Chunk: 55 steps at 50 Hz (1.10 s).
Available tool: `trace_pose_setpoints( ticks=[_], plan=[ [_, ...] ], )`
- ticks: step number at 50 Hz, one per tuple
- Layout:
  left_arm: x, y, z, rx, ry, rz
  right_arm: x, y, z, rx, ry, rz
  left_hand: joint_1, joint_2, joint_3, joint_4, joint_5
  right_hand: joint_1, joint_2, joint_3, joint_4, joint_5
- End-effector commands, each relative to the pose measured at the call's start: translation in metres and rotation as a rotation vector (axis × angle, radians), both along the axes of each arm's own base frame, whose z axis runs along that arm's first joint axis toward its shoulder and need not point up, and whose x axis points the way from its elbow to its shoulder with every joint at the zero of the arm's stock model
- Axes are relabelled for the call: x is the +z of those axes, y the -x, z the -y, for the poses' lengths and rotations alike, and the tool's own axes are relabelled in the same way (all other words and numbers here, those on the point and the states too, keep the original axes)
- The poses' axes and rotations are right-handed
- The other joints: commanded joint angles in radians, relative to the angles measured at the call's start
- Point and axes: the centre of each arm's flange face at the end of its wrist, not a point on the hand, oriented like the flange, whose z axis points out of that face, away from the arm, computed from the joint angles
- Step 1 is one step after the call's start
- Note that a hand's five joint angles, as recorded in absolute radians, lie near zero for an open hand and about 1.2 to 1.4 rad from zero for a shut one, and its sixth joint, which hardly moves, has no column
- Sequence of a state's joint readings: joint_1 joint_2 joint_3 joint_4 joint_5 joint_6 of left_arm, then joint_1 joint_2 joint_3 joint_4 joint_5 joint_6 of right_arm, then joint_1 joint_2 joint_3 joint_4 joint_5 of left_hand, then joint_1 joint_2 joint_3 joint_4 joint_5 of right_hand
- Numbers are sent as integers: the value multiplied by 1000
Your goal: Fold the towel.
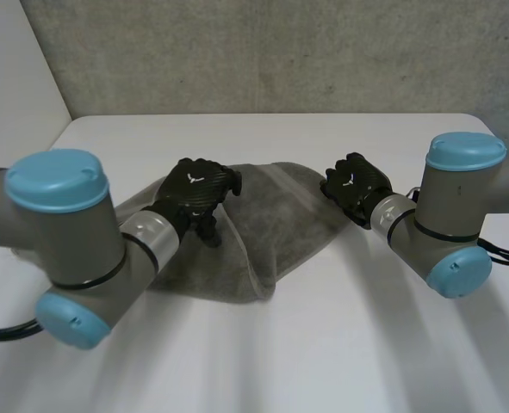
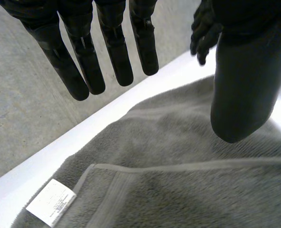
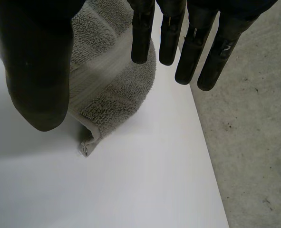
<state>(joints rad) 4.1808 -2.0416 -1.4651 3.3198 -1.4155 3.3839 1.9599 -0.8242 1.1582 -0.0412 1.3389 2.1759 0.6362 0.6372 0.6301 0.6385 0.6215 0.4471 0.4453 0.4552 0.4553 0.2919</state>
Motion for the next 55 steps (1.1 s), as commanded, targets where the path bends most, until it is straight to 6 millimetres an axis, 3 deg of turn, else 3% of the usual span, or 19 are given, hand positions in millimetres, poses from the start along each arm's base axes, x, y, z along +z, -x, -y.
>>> trace_pose_setpoints(
  ticks=[1, 9, 23, 55],
  plan=[
    [-19, 14, 31, -20, 90, 107, -10, -1, 1, 1, -25, 14, -129, -130, -123, -131, -289, 17, 18, 9, 8, -3],
    [-35, 24, 43, -79, 149, 192, -18, -4, 3, -9, -70, 88, -205, -206, -199, -208, -365, 17, 18, 9, 8, -3],
    [-67, 29, 47, -168, 188, 395, -33, -4, 3, -5, -97, 76, -150, -151, -144, -152, -310, 20, 21, 11, 11, 0],
    [-79, 34, 46, -286, 40, 464, -36, -7, 0, 3, -103, 69, 50, 49, 56, 47, -110, 14, 16, 6, 5, -6]
  ],
)
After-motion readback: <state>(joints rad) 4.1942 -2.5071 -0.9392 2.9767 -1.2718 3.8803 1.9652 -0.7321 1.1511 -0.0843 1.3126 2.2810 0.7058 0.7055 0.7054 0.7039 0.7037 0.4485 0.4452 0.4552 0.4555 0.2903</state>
